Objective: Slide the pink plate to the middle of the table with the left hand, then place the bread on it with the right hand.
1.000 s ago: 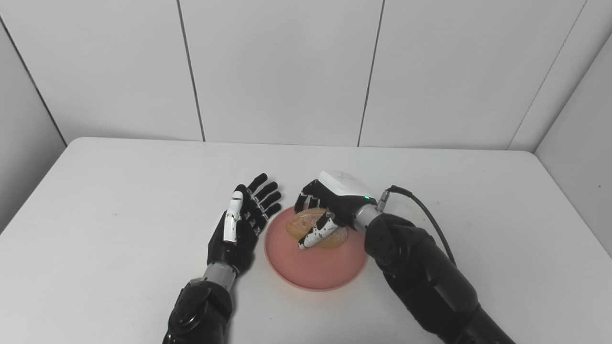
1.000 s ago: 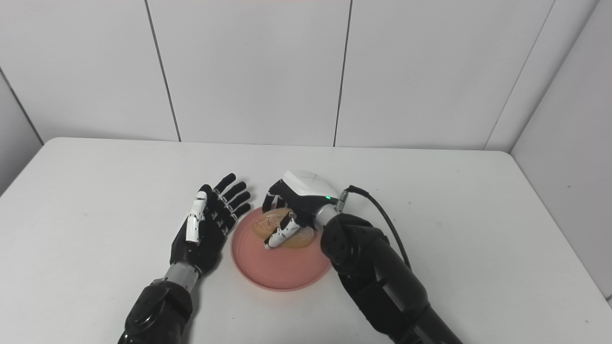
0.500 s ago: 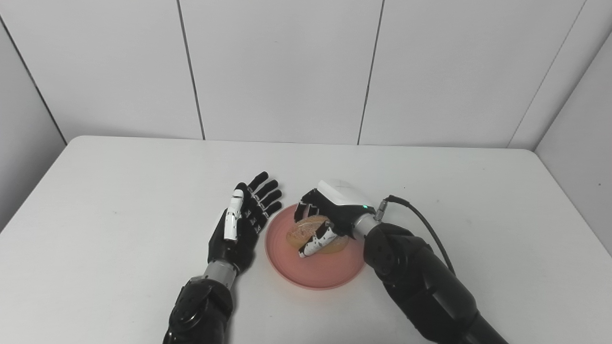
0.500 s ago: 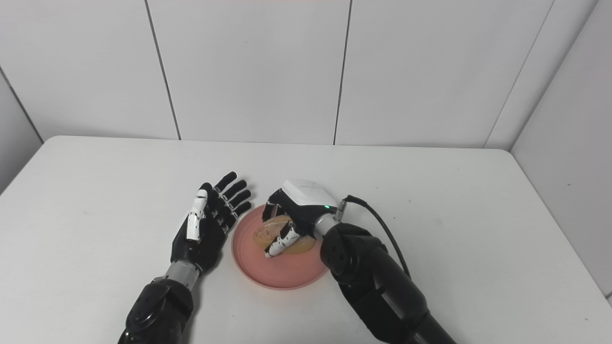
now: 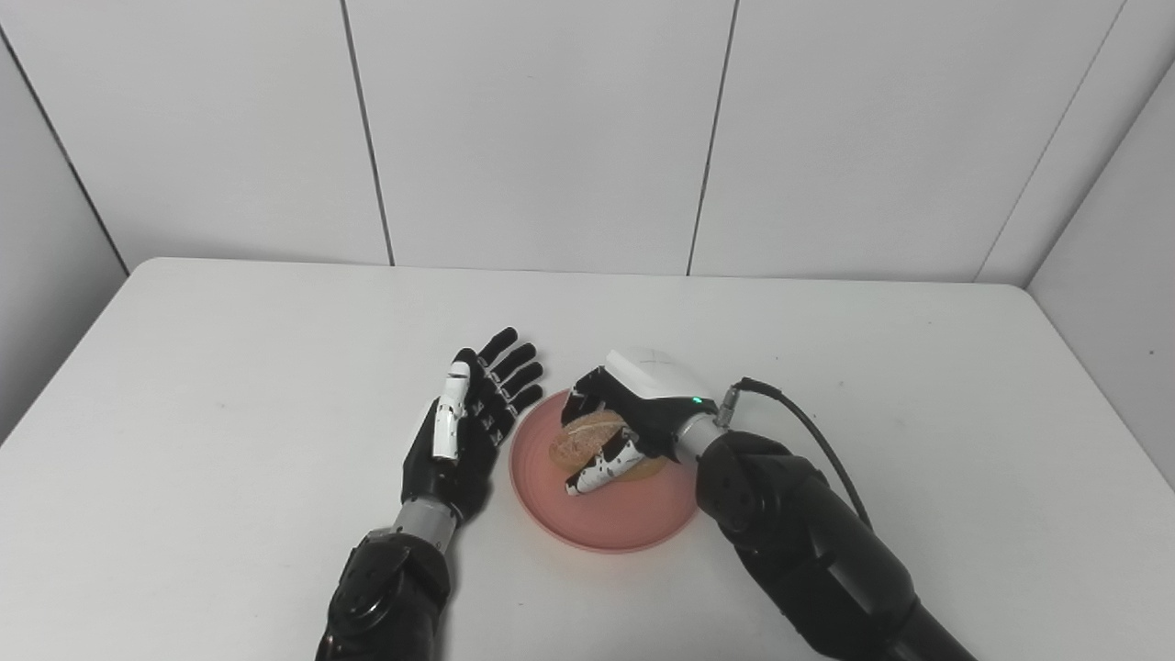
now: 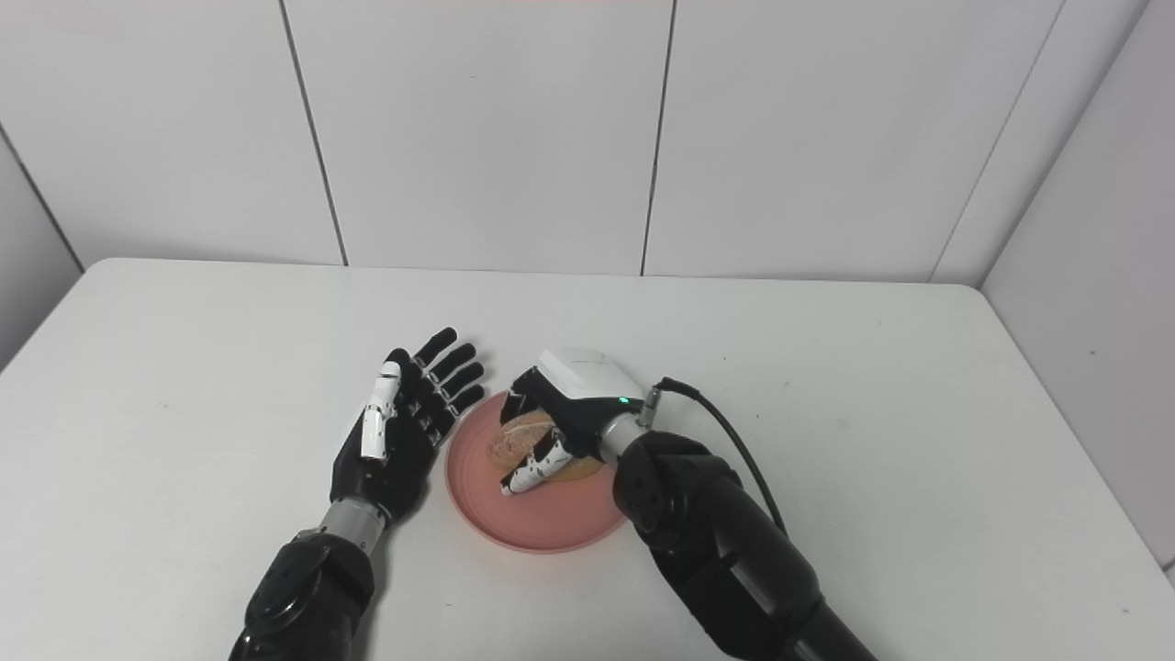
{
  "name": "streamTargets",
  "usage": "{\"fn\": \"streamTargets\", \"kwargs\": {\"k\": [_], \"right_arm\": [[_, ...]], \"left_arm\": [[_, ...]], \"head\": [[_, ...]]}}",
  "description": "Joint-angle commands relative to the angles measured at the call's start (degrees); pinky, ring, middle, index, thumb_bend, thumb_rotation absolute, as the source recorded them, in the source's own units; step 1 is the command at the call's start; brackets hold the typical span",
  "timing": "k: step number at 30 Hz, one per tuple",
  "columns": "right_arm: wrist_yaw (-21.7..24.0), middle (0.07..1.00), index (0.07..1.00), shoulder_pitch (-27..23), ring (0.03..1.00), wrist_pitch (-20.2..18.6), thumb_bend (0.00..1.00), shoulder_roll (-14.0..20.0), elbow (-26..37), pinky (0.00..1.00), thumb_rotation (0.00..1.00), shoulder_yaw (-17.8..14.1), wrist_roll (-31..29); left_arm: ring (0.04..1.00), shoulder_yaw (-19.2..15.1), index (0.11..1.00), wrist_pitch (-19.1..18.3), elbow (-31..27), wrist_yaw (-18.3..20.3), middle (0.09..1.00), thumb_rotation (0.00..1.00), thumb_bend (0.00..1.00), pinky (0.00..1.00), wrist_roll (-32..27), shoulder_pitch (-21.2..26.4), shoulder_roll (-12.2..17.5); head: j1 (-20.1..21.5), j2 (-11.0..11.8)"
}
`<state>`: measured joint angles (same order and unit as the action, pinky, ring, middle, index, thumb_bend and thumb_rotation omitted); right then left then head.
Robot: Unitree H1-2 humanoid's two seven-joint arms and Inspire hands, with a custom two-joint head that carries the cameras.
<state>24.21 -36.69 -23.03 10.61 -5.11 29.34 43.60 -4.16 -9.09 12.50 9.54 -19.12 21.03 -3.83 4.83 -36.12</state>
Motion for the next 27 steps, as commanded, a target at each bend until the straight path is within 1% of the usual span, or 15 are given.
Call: {"fn": "streamTargets", "kwargs": {"k": [1, 4, 7, 9, 14, 19, 21, 24, 27], "right_arm": [[1.3, 0.718, 0.792, -0.4, 0.652, -1.5, 0.85, 0.4, 1.2, 0.54, 0.31, -0.1, 0.6], [2.7, 0.741, 0.82, -0.6, 0.67, -2.6, 0.88, 0.5, 2.6, 0.54, 0.34, 0.1, 1.4], [4.3, 0.792, 0.852, -0.8, 0.713, -3.4, 0.93, 0.5, 4.2, 0.57, 0.36, -0.1, 2.1], [5.6, 0.869, 0.877, -0.9, 0.813, -3.7, 0.97, 0.6, 5.2, 0.7, 0.39, -0.4, 2.7], [8.5, 0.921, 0.91, -1.4, 0.865, -3.8, 1.0, 0.8, 7.3, 0.76, 0.42, -1.4, 3.6], [10.1, 0.939, 0.939, -1.8, 0.879, -3.8, 1.0, 1.0, 9.3, 0.77, 0.44, -3.0, 3.1], [10.1, 0.938, 0.946, -1.8, 0.879, -3.5, 1.0, 1.1, 10.4, 0.77, 0.44, -3.9, 1.9], [9.8, 0.937, 0.956, -1.5, 0.883, -2.9, 1.0, 1.4, 12.4, 0.78, 0.47, -5.9, -1.0], [9.3, 0.931, 0.956, -1.1, 0.881, -2.4, 1.0, 2.0, 14.5, 0.78, 0.5, -7.1, -2.5]], "left_arm": [[0.853, 0.3, 0.829, -1.1, 0.9, -0.9, 0.841, 1.0, 0.37, 0.86, 0.5, -0.3, -0.5], [0.852, 0.2, 0.827, -1.0, 1.0, -0.8, 0.839, 1.0, 0.37, 0.86, 0.4, -0.3, -0.5], [0.854, 0.2, 0.828, -0.9, 1.0, -0.7, 0.841, 1.0, 0.37, 0.86, 0.3, -0.3, -0.5], [0.857, 0.3, 0.832, -0.9, 1.0, -0.7, 0.843, 1.0, 0.37, 0.86, 0.5, -0.3, -0.4], [0.864, 0.4, 0.833, -0.9, 0.8, -0.5, 0.847, 1.0, 0.37, 0.87, 0.6, -0.4, -0.4], [0.871, 0.5, 0.839, -0.6, 1.2, -0.1, 0.854, 1.0, 0.37, 0.87, 0.5, -0.3, -0.2], [0.875, 0.5, 0.845, -0.5, 1.3, 0.2, 0.864, 1.0, 0.37, 0.87, 0.4, -0.2, -0.1], [0.88, 0.3, 0.852, -1.1, 1.2, 0.3, 0.871, 1.0, 0.37, 0.87, -0.2, -0.2, -0.1], [0.879, 0.1, 0.852, -1.4, 1.2, 0.5, 0.868, 1.0, 0.37, 0.88, -0.6, -0.2, -0.1]], "head": [[0.0, 0.0], [0.0, 0.1], [0.0, 0.1], [0.0, 0.1], [0.1, 0.1], [0.1, 0.2], [0.2, 0.2], [0.3, 0.3], [0.4, 0.5]]}}
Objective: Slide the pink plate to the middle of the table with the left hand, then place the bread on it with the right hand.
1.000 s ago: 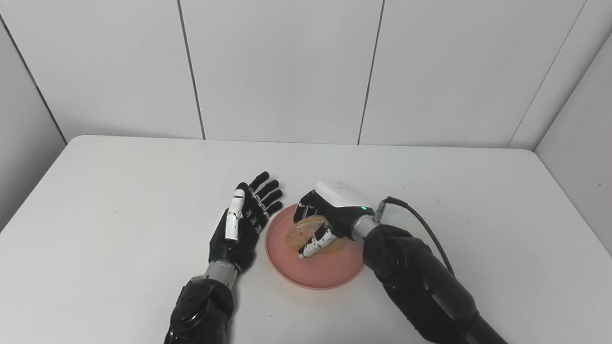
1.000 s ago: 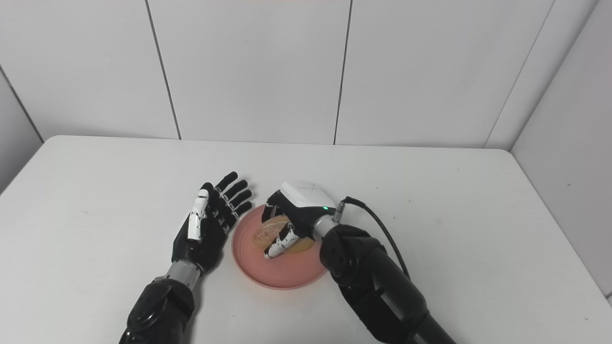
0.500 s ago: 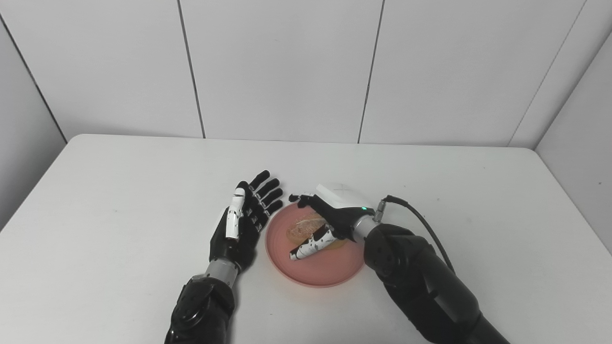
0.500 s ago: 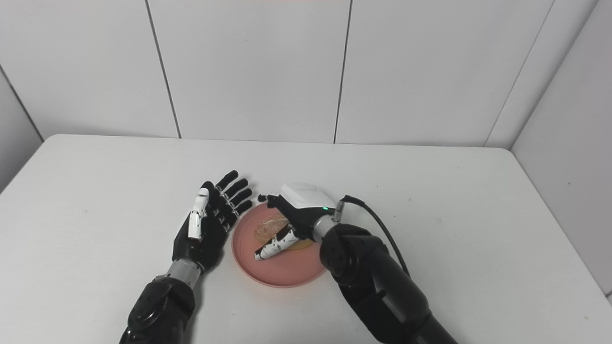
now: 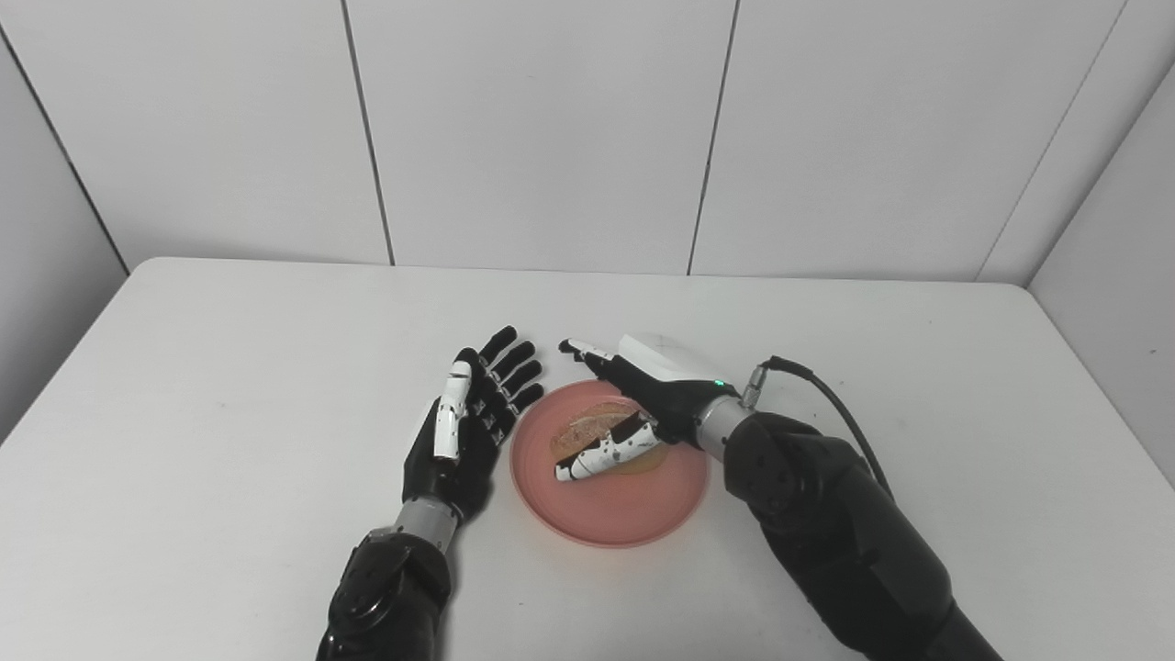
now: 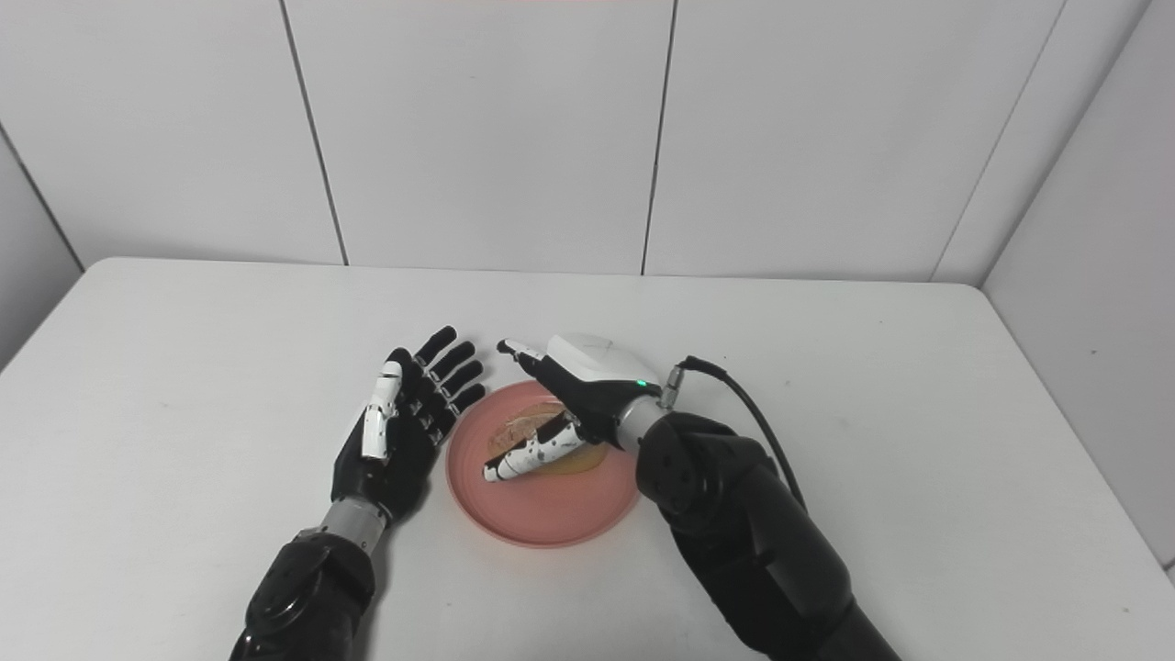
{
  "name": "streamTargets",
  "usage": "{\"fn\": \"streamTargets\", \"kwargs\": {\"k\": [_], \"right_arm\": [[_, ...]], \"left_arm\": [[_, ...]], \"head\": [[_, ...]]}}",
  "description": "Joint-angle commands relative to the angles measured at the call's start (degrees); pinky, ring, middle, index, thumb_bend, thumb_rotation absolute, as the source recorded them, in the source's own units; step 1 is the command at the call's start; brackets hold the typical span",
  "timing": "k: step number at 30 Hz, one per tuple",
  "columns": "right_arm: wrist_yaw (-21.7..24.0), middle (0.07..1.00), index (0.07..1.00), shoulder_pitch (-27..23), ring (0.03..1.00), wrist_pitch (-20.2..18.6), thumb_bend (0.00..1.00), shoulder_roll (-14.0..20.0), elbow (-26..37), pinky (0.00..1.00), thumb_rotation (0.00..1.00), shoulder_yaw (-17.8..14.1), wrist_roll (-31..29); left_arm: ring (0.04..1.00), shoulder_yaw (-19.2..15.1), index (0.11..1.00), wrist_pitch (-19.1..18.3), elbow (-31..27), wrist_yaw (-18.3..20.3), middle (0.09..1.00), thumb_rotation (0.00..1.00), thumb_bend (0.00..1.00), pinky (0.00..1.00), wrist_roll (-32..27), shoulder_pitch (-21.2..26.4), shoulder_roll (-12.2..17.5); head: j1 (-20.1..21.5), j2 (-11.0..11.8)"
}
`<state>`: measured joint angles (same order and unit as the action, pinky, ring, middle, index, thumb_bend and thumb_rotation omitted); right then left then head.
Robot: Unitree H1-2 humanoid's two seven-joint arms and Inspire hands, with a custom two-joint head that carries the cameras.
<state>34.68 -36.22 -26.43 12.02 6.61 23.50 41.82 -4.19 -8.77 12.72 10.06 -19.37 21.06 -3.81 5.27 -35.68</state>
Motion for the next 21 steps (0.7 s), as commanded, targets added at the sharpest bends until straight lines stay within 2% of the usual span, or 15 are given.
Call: {"fn": "streamTargets", "kwargs": {"k": [1, 4, 9, 10, 13, 15, 19, 21], "right_arm": [[-1.7, 0.93, 0.957, -1.3, 0.878, 1.3, 1.0, 0.9, 3.9, 0.78, 0.52, -1.8, -1.1], [-4.9, 0.923, 0.964, 0.7, 0.856, 3.4, 1.0, 1.4, 6.6, 0.75, 0.66, -4.3, -3.2], [-12.0, 0.928, 0.969, 5.3, 0.87, 8.0, 1.0, 0.4, 7.9, 0.77, 0.76, -8.9, -7.3], [-13.2, 0.939, 0.983, 6.0, 0.883, 8.9, 0.96, 0.3, 7.7, 0.79, 0.86, -9.4, -7.7], [-19.4, 0.941, 0.983, 10.3, 0.901, 12.0, 0.92, -0.9, 7.7, 0.82, 0.96, -12.3, -9.8], [-22.4, 0.95, 0.983, 12.8, 0.915, 12.7, 0.9, -2.2, 7.8, 0.84, 0.99, -14.0, -11.3], [-27.2, 0.95, 0.971, 16.7, 0.919, 14.3, 0.85, -4.6, 7.6, 0.86, 1.0, -16.3, -13.6], [-30.3, 0.948, 0.972, 19.1, 0.913, 16.8, 0.78, -5.8, 6.3, 0.85, 1.0, -17.6, -15.5]], "left_arm": [[0.879, 0.1, 0.852, -1.9, 1.0, -0.1, 0.867, 1.0, 0.37, 0.88, -0.5, -0.2, -0.2], [0.871, -0.2, 0.837, -1.7, 1.1, -0.7, 0.855, 1.0, 0.37, 0.87, -0.6, -0.1, -0.6], [0.871, 0.0, 0.83, -0.9, 1.5, -0.5, 0.854, 1.0, 0.37, 0.87, -0.4, -0.2, -0.5], [0.865, 0.1, 0.834, -0.8, 1.5, -0.6, 0.851, 1.0, 0.37, 0.87, -0.3, -0.2, -0.5], [0.854, 0.2, 0.833, -0.5, 1.5, -0.9, 0.845, 1.0, 0.36, 0.86, 0.2, -0.3, -0.5], [0.851, 0.2, 0.833, -0.3, 1.8, -0.7, 0.843, 1.0, 0.36, 0.87, 0.1, -0.3, -0.5], [0.85, 0.2, 0.833, -0.1, 1.9, -0.9, 0.843, 1.0, 0.37, 0.87, 0.3, -0.3, -0.5], [0.847, 0.2, 0.831, 0.0, 1.9, -1.0, 0.841, 1.0, 0.37, 0.86, 0.4, -0.3, -0.5]], "head": [[0.0, 0.1], [0.1, 0.3], [0.5, 0.6], [0.5, 0.6], [0.5, 0.7], [0.6, 1.1], [0.5, 1.3], [0.4, 1.4]]}}
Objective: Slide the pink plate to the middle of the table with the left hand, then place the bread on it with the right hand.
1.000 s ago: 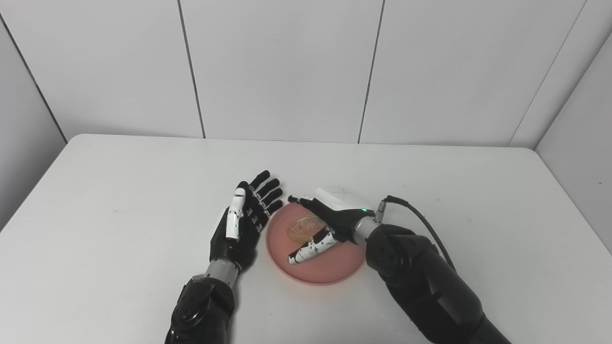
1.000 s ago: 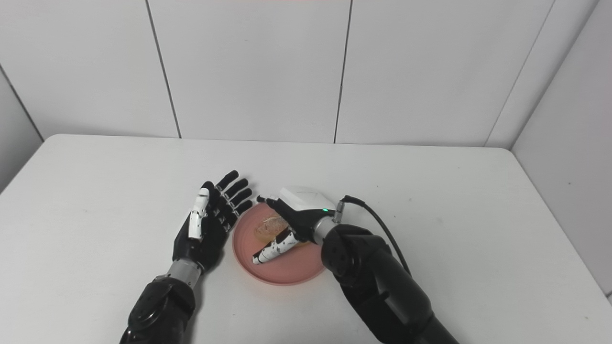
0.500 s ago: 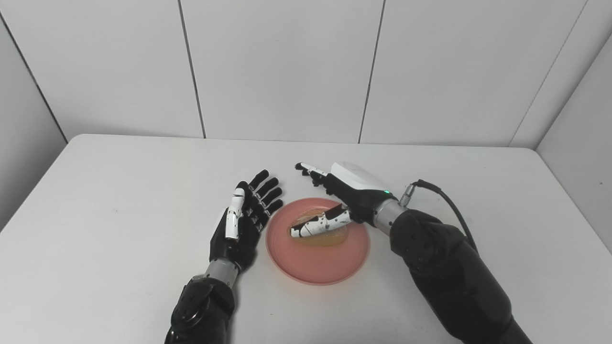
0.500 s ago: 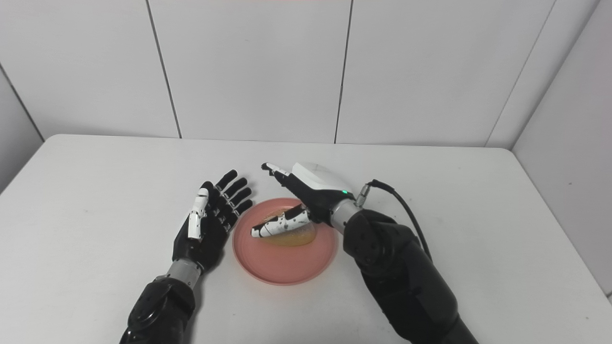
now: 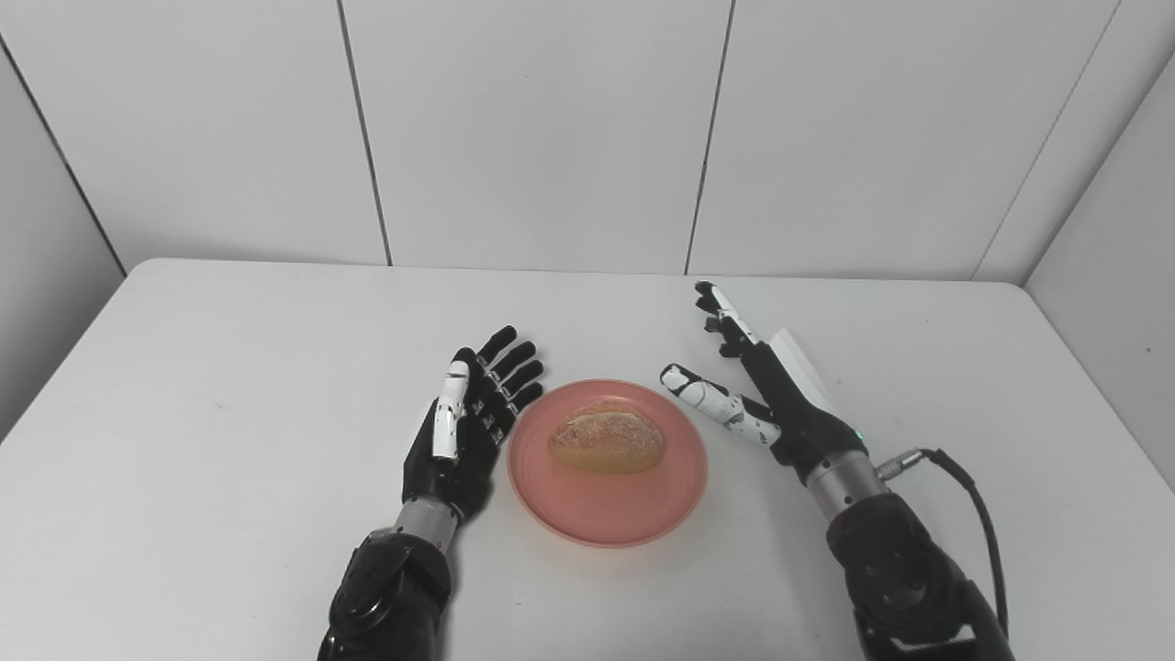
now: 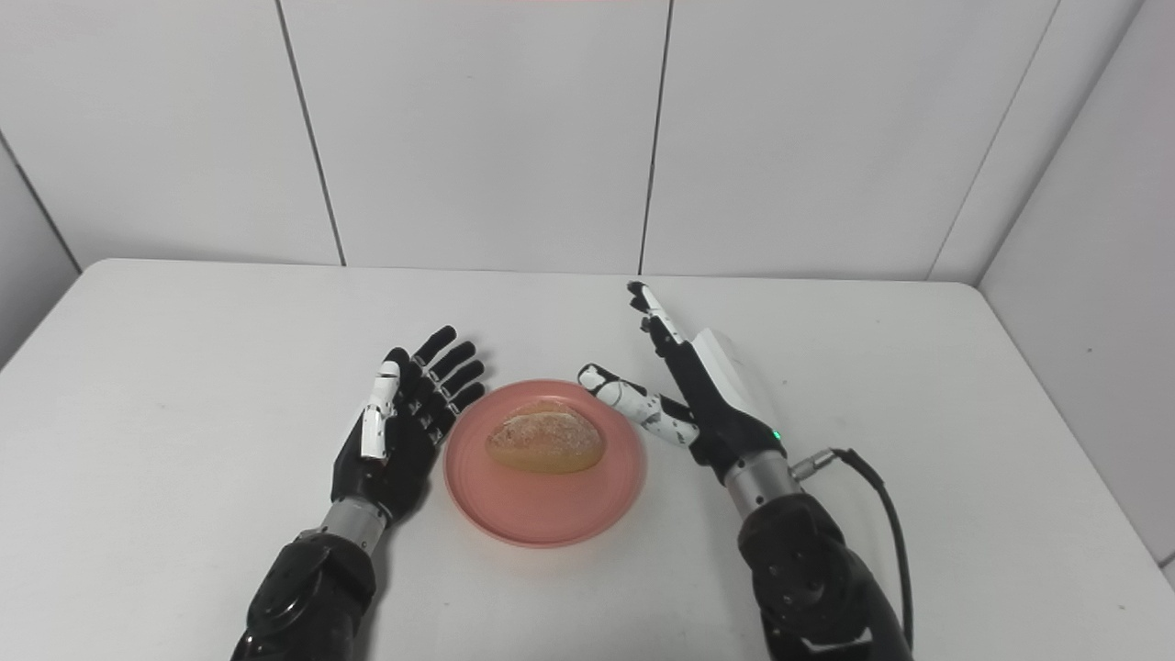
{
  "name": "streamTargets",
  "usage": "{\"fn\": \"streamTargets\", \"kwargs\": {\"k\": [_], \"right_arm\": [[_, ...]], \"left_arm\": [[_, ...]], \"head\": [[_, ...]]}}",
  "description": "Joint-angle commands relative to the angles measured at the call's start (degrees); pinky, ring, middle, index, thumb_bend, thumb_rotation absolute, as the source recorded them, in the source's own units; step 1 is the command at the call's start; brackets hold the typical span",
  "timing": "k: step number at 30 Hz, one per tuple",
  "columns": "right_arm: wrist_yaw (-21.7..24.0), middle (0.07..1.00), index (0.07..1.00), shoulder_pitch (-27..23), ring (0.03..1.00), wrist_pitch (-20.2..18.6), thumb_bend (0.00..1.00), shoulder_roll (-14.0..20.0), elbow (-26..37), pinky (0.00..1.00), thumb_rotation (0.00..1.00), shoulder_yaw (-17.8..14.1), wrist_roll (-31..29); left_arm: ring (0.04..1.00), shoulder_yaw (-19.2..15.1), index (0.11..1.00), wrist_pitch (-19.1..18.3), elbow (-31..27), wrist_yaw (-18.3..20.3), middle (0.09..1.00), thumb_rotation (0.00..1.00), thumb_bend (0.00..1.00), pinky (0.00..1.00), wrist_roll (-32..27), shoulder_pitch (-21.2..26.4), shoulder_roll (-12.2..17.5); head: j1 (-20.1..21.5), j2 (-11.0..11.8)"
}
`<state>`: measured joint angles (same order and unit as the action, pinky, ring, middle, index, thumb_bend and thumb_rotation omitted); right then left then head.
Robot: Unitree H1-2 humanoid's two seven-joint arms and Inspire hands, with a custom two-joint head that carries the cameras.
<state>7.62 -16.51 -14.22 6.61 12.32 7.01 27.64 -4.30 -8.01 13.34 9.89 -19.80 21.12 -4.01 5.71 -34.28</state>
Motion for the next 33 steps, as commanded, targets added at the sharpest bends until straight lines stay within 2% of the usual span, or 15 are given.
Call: {"fn": "streamTargets", "kwargs": {"k": [1, 6, 10, 12, 14, 18, 20, 22, 25, 33], "right_arm": [[-4.5, 0.946, 0.971, 0.5, 0.91, 5.5, 0.76, -1.6, 0.0, 0.85, 1.0, -2.2, -3.2], [-7.4, 0.948, 0.959, 3.7, 0.923, 9.3, 0.68, -4.4, -2.4, 0.86, 1.0, -5.1, -10.2], [-7.5, 0.957, 0.961, 5.2, 0.931, 8.3, 0.67, -5.4, -2.8, 0.88, 1.0, -5.8, -13.5], [-7.6, 0.961, 0.967, 6.0, 0.939, 8.0, 0.61, -6.2, -3.0, 0.91, 1.0, -6.1, -15.1], [-7.9, 0.96, 0.967, 6.6, 0.939, 8.3, 0.54, -6.7, -3.5, 0.92, 1.0, -6.1, -16.0], [-8.2, 0.952, 0.958, 7.6, 0.931, 8.6, 0.47, -7.5, -4.0, 0.91, 1.0, -5.9, -17.5], [-8.0, 0.952, 0.958, 8.1, 0.93, 10.3, 0.44, -8.0, -5.1, 0.91, 1.0, -5.9, -19.3], [-7.8, 0.954, 0.954, 8.4, 0.932, 12.1, 0.36, -8.5, -6.3, 0.92, 1.0, -5.9, -20.9], [-7.8, 0.956, 0.955, 8.6, 0.938, 13.4, 0.31, -8.6, -7.3, 0.93, 1.0, -5.6, -21.8], [-7.5, 0.969, 0.974, 9.0, 0.96, 14.7, 0.27, -8.5, -8.5, 0.96, 1.0, -4.7, -22.6]], "left_arm": [[0.846, 0.3, 0.83, -0.7, 1.3, -0.8, 0.84, 1.0, 0.37, 0.86, 0.8, -0.4, -0.3], [0.847, 0.4, 0.83, -0.3, 0.9, -0.9, 0.842, 1.0, 0.37, 0.86, 1.2, -0.6, -0.2], [0.86, 0.9, 0.843, 1.0, 0.4, -1.4, 0.857, 1.0, 0.37, 0.87, 3.1, -1.0, -0.1], [0.887, 1.6, 0.873, 2.0, -0.1, -1.6, 0.887, 1.0, 0.37, 0.91, 4.8, -1.3, 0.2], [0.918, 2.0, 0.908, 2.6, -0.8, -1.8, 0.92, 1.0, 0.38, 0.94, 6.1, -1.7, 0.4], [0.945, 2.6, 0.937, 2.9, -2.4, -2.3, 0.946, 1.0, 0.38, 0.98, 7.9, -2.7, 0.7], [0.954, 3.0, 0.949, 3.6, -3.2, -2.3, 0.956, 1.0, 0.38, 0.99, 8.9, -3.5, 1.0], [0.967, 3.2, 0.966, 4.2, -3.7, -2.3, 0.97, 1.0, 0.38, 0.99, 9.5, -4.2, 1.3], [0.971, 3.4, 0.971, 5.1, -4.0, -2.4, 0.974, 1.0, 0.39, 0.99, 10.1, -4.9, 1.5], [0.98, 4.0, 0.986, 7.2, -3.7, -2.3, 0.986, 1.0, 0.4, 0.99, 11.6, -6.1, 1.8]], "head": [[0.0, 0.1], [0.0, 0.2], [0.0, 0.3], [0.0, 0.4], [-0.1, 0.3], [-0.2, 0.2], [-0.2, 0.2], [-0.2, 0.2], [-0.3, 0.0], [-0.7, 0.1]]}}
